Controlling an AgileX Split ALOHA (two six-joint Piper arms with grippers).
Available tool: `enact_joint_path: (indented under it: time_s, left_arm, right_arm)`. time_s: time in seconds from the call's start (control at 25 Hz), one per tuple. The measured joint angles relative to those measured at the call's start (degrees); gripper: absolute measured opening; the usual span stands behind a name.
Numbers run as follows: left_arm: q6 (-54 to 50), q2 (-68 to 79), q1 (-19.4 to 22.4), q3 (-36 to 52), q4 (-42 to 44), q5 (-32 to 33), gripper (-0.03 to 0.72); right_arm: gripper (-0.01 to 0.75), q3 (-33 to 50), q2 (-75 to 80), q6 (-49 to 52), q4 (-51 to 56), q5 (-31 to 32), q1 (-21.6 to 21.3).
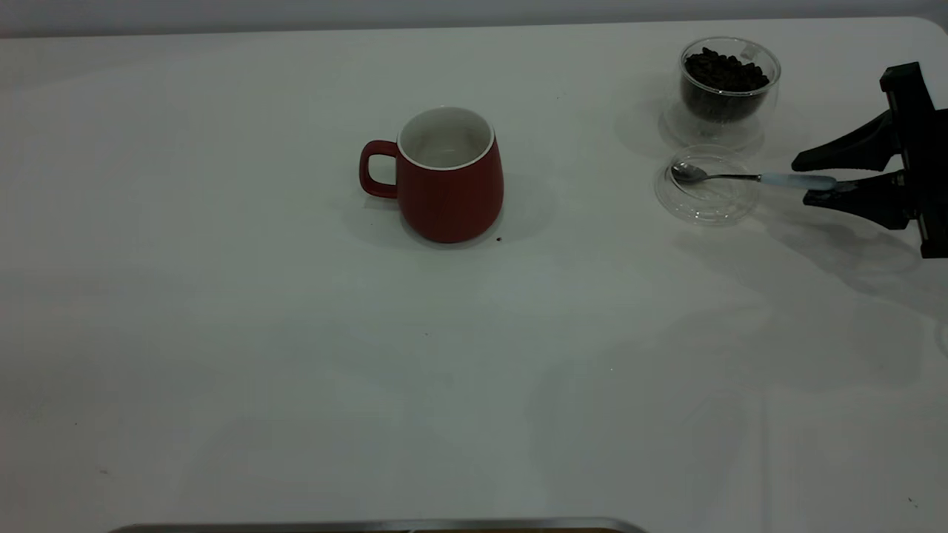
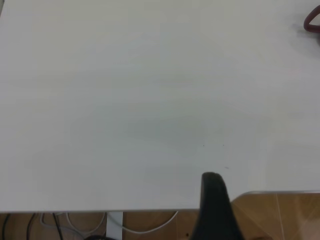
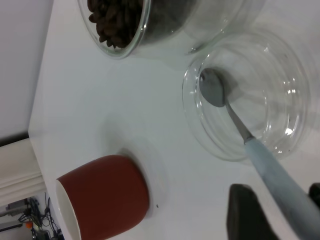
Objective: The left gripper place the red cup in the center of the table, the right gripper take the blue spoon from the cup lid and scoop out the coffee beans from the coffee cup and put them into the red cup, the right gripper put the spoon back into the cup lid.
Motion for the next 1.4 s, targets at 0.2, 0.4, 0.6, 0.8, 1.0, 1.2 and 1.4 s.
enact_joint_path:
  time_s: [0.2,0.4,0.6,0.8,1.0,1.2,1.4]
  left_arm:
    - [0.00,0.00,0.00,0.00,0.00,0.00,0.587]
    - [0.00,0.00,0.00,0.00,0.00,0.00,0.587]
    - [0.00,0.00,0.00,0.00,0.00,0.00,0.587]
    - [0.00,0.00,0.00,0.00,0.00,0.00,0.587]
    - [0.10,0.00,0.00,0.00,0.00,0.00,0.587]
    - [0.10,0.00,0.00,0.00,0.00,0.00,0.587]
    - [0.10,0.00,0.00,0.00,0.00,0.00,0.587]
  right_arm:
    - [0.482,0.00,0.00,0.72,-0.06,-0.81,0.00]
    - [0.548,0.00,0.00,4.46,-3.69,-3.88,0.00]
    - [0.557,0.00,-0.41,11.29,-11.54,-8.81,0.00]
    - [0.558,0.00,-6.46,18.03,-21.04,-12.45,0.00]
    - [0.558,0.09,-19.57,35.64,-40.56,-14.05,0.00]
    - [0.558,0.29,-37.31,46.63,-57.88,-7.65,0.45]
    - [0.558,0.65,-53.54,42.99,-63.31,4.83,0.56]
